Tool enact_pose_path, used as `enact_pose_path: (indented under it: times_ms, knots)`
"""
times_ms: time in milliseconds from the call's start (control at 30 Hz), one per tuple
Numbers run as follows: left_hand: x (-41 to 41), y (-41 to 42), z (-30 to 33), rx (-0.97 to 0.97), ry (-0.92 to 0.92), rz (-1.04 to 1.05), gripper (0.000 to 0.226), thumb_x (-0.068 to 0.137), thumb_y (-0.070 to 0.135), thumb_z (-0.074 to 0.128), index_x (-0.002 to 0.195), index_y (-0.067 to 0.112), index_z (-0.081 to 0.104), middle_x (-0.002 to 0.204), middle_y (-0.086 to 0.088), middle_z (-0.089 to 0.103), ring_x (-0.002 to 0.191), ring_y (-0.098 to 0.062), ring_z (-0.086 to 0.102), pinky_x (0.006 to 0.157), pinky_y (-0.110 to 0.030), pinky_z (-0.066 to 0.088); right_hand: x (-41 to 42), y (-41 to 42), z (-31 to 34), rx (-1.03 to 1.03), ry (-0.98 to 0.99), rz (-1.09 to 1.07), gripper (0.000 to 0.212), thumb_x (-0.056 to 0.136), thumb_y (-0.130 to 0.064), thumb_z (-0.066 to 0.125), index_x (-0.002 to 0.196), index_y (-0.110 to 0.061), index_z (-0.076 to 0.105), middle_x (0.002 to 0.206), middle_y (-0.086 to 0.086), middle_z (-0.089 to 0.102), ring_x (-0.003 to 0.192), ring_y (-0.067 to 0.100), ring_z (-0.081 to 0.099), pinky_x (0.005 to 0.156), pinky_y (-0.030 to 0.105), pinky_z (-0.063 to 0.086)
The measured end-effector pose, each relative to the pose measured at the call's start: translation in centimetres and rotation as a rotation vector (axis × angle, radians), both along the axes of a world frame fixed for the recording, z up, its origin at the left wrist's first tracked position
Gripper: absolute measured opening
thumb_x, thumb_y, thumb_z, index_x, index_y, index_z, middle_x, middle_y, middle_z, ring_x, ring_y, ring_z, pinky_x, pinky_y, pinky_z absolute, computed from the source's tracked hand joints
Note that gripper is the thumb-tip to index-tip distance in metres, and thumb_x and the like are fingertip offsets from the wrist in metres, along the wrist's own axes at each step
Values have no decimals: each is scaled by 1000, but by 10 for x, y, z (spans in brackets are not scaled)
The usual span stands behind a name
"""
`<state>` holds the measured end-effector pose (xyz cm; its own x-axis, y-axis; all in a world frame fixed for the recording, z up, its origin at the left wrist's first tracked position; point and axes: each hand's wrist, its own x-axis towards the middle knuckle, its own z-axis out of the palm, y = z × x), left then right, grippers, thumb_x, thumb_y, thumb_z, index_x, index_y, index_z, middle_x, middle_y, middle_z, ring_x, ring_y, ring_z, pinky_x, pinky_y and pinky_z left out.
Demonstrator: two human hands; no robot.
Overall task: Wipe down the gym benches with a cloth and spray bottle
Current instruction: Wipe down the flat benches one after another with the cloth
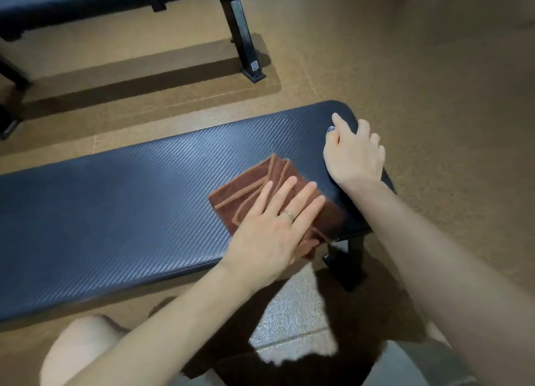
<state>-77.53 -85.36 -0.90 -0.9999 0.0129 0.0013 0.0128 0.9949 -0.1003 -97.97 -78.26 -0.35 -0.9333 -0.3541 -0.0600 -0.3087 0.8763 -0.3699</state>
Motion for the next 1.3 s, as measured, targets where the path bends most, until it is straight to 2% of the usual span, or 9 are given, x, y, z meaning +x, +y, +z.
enact_pose_path:
  times_ms: [200,333,400,467,533,667,833,1000,1300]
  knots:
    - [15,-9,3,6,-37,-45,69,106,57,37,164,24,22,172,-3,16,158,-29,16,125,-54,21,-21,37,15,-80,-246,204,57,106,-48,35,160,-42,20,164,3,28,144,31,36,112,46,33]
    - [45,-37,2,-16,-75,-67,72,103,59,40,164,26,22,173,0,13,159,-27,13,124,-55,25,-11,89,10,-218,-478,173,58,105,-58,36,156,-59,8,121,5,64,94,27,61,89,40,49]
    - [35,-33,2,-11,-72,-42,72,103,60,40,163,24,26,171,-2,18,158,-29,18,123,-57,27,-2,97,-2,-409,-486,107,55,105,-53,41,156,-56,19,128,-5,57,101,17,56,88,22,44]
    - [7,-17,3,1,-57,-30,71,104,60,35,162,21,29,170,-4,25,157,-32,21,122,-59,27,0,95,-13,-541,-450,53,52,107,-44,44,156,-49,29,150,-15,47,129,12,50,99,10,33]
    - [-26,5,3,21,-42,-47,70,105,61,31,161,20,31,168,-4,28,156,-33,21,123,-59,24,-3,90,-17,-575,-459,26,48,108,-40,41,156,-46,34,161,-17,37,146,9,36,109,13,23]
    - [-60,29,6,53,-38,-42,69,105,60,28,162,20,27,170,-3,23,158,-29,14,125,-56,20,-3,89,-15,-631,-514,7,46,111,-41,23,155,-45,34,162,-19,33,148,6,29,119,26,18]
    - [0,-2,7,3,-73,-114,69,106,55,33,165,23,17,173,-2,11,159,-27,10,125,-55,23,1,94,-10,-618,-538,-1,51,111,-45,12,158,-43,31,165,-16,29,153,11,24,120,30,14]
    - [43,-33,6,-53,-79,-93,67,104,51,39,162,17,30,171,-7,21,157,-33,21,119,-59,32,3,94,-13,-668,-545,-28,51,110,-46,12,157,-41,34,164,-18,31,152,8,25,121,28,14]
    - [-54,41,6,-52,-45,-75,67,108,53,28,163,15,23,170,-9,21,158,-34,14,124,-57,23,-3,93,-16,-651,-634,-106,55,106,-55,8,150,-52,41,159,-8,43,146,19,40,123,47,26]
